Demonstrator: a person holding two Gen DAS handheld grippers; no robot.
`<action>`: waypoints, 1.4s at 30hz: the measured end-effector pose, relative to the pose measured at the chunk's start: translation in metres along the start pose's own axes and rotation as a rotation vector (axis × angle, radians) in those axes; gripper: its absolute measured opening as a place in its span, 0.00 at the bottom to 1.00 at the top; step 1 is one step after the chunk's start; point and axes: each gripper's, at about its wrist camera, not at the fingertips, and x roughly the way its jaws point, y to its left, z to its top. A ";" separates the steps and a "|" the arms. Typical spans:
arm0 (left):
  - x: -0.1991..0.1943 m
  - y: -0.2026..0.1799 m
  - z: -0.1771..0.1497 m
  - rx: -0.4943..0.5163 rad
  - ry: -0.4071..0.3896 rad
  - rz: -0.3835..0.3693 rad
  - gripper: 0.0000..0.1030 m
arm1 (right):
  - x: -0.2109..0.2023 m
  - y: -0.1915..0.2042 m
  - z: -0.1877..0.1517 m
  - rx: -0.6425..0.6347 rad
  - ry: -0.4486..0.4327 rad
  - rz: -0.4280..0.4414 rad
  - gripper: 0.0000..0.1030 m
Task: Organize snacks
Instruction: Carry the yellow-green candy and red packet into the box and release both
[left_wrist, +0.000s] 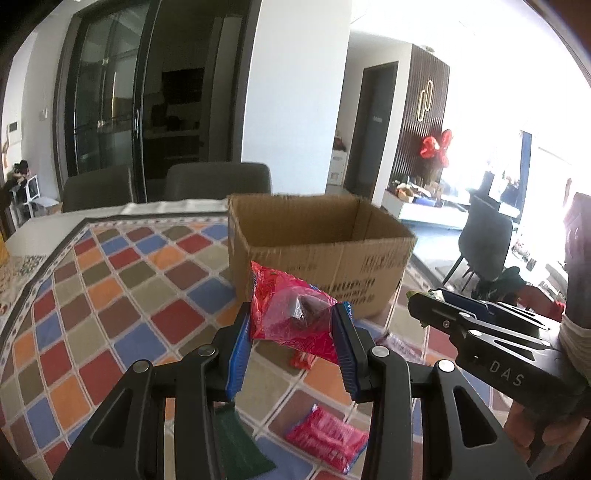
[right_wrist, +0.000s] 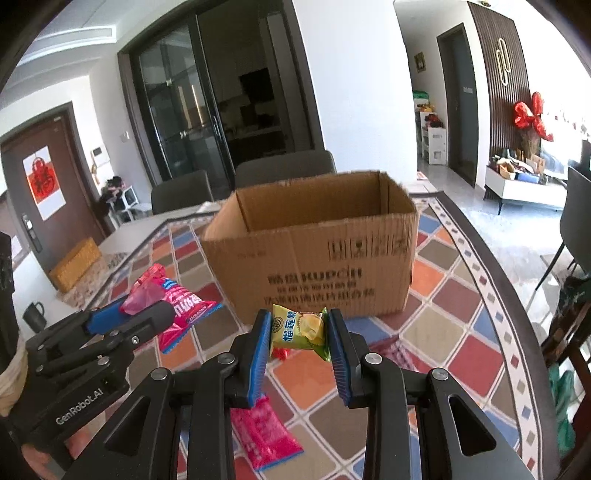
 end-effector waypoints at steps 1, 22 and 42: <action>0.000 -0.001 0.005 0.001 -0.009 -0.004 0.40 | 0.000 -0.001 0.004 0.002 -0.008 0.002 0.31; 0.032 0.001 0.091 0.037 -0.074 -0.029 0.40 | 0.026 -0.008 0.098 -0.033 -0.085 0.011 0.31; 0.116 0.009 0.118 0.028 0.124 -0.018 0.44 | 0.095 -0.024 0.130 -0.016 0.070 -0.029 0.34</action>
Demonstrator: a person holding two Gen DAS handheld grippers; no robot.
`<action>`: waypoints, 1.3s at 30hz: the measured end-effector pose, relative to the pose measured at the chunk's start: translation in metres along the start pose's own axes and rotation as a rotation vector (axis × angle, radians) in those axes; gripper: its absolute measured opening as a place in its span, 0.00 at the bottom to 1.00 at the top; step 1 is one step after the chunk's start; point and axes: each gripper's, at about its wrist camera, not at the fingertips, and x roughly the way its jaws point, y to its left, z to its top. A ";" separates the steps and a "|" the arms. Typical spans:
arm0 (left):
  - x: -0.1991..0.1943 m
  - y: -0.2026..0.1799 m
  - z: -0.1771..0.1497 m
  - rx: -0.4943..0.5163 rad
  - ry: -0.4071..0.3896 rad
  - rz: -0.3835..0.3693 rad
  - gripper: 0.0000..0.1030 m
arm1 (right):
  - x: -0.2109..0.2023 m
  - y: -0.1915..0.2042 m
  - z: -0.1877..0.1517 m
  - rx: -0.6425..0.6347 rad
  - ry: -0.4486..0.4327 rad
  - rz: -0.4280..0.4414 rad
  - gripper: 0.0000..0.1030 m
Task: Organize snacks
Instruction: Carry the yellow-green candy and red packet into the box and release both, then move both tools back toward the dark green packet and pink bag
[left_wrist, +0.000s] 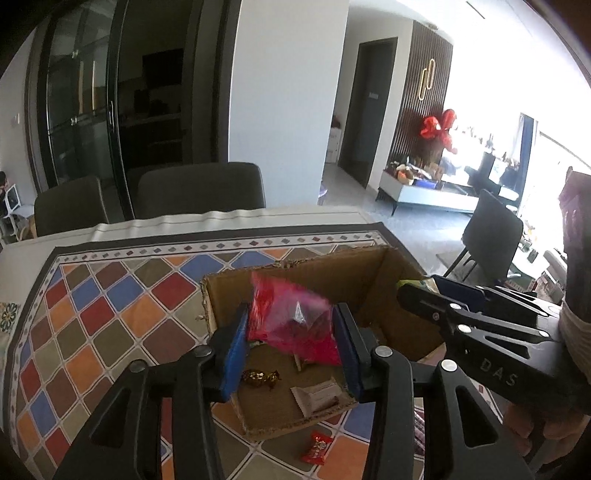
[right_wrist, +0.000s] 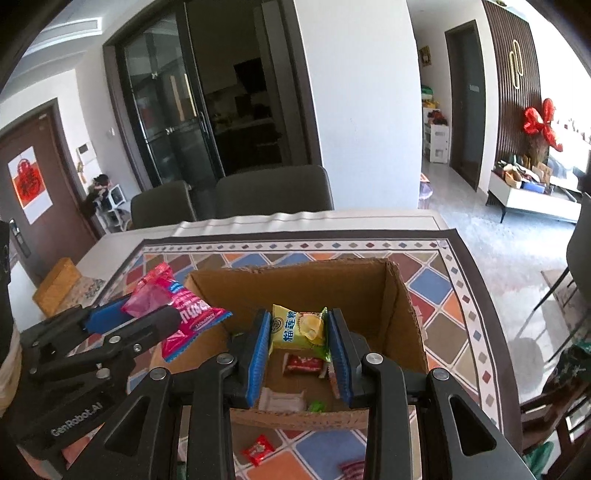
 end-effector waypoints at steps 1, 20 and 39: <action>0.001 -0.001 0.000 0.001 0.000 0.004 0.46 | 0.001 -0.001 0.000 0.004 0.005 -0.002 0.38; -0.070 -0.001 -0.043 0.005 -0.025 0.099 0.57 | -0.045 0.022 -0.038 -0.052 -0.032 0.043 0.48; -0.110 0.014 -0.117 -0.073 0.042 0.120 0.60 | -0.076 0.062 -0.096 -0.147 -0.006 0.097 0.55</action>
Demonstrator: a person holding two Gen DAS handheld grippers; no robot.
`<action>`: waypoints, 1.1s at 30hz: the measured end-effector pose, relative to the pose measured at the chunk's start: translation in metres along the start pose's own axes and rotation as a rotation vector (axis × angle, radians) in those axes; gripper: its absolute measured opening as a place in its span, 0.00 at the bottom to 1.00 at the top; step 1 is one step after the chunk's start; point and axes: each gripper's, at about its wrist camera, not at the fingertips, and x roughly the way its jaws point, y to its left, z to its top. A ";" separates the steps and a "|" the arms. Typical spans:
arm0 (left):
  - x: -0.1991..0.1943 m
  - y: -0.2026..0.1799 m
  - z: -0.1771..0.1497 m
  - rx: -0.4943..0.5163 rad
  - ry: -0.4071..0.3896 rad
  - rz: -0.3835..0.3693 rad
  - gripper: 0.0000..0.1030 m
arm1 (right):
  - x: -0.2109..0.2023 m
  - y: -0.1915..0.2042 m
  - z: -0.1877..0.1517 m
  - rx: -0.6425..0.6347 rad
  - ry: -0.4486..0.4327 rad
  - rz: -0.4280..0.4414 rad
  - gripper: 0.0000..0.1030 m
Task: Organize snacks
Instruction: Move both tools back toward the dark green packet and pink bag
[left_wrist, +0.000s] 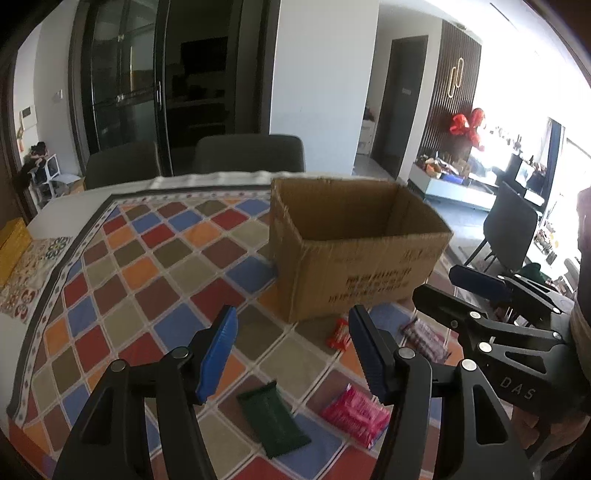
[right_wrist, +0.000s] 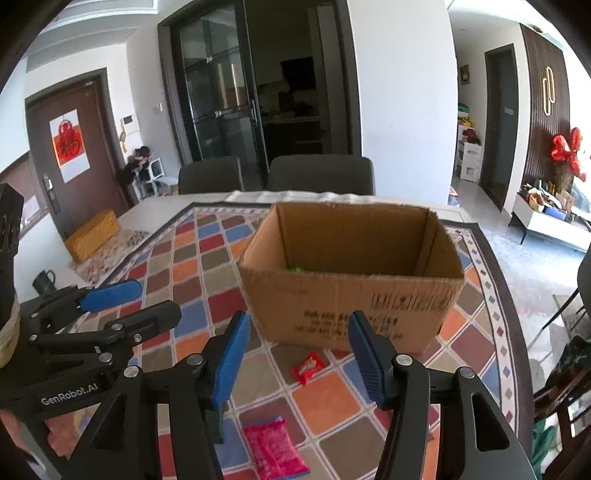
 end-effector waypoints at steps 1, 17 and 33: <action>0.001 0.002 -0.006 -0.005 0.011 0.003 0.60 | 0.000 0.001 -0.003 -0.002 0.006 0.002 0.55; 0.026 0.015 -0.069 -0.061 0.175 0.008 0.60 | 0.027 0.015 -0.064 -0.020 0.187 0.042 0.55; 0.058 0.020 -0.108 -0.079 0.310 0.006 0.60 | 0.064 0.023 -0.112 -0.053 0.386 0.078 0.55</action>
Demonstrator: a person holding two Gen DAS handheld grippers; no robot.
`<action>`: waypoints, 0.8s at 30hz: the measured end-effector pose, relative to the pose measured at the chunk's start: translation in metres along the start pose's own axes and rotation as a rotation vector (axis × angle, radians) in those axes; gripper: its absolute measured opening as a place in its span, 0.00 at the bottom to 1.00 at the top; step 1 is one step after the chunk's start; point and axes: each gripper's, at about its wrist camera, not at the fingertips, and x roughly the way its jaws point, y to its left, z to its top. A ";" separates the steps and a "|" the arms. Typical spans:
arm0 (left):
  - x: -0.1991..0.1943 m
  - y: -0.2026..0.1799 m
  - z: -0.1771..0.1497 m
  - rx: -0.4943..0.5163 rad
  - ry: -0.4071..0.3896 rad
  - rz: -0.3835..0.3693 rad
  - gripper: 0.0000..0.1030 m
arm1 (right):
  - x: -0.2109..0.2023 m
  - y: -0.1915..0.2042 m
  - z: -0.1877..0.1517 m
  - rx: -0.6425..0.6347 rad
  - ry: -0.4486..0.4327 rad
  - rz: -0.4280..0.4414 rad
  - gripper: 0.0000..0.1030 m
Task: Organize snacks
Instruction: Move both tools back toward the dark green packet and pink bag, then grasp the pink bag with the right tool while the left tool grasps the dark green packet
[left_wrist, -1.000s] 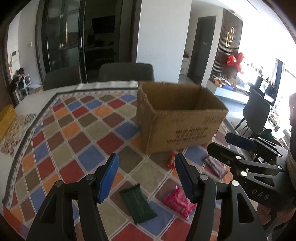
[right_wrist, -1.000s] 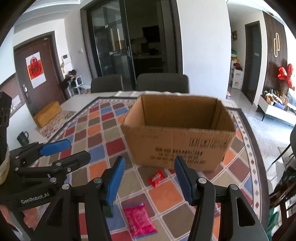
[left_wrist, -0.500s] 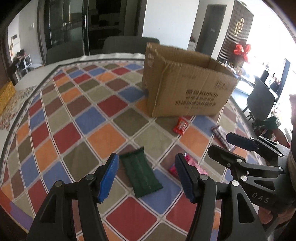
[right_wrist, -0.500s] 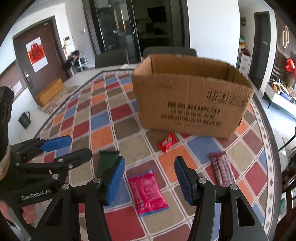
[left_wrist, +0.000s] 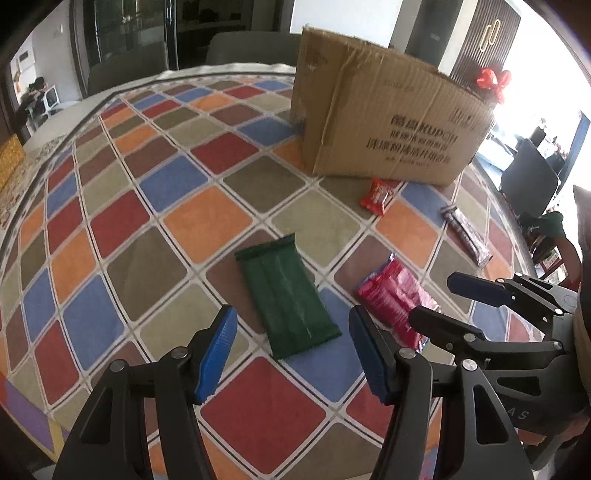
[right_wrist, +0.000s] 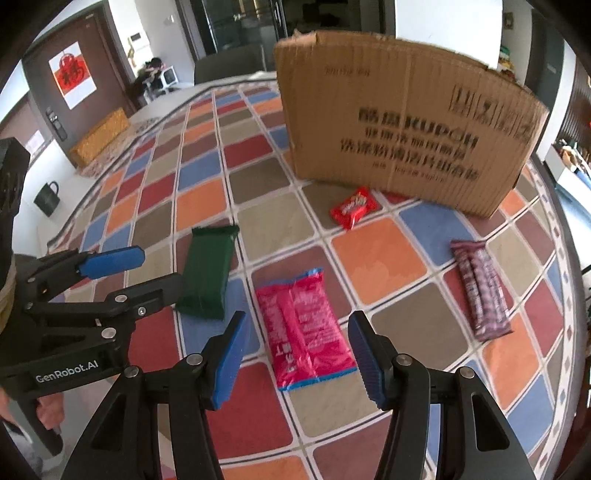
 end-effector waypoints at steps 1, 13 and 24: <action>0.002 0.000 -0.001 0.000 0.007 0.001 0.60 | 0.003 0.000 -0.001 -0.001 0.007 0.001 0.55; 0.029 0.002 0.005 -0.006 0.057 0.020 0.60 | 0.027 0.000 -0.003 -0.030 0.073 -0.021 0.60; 0.049 -0.001 0.013 -0.002 0.082 0.040 0.60 | 0.045 0.000 0.002 -0.025 0.089 -0.027 0.61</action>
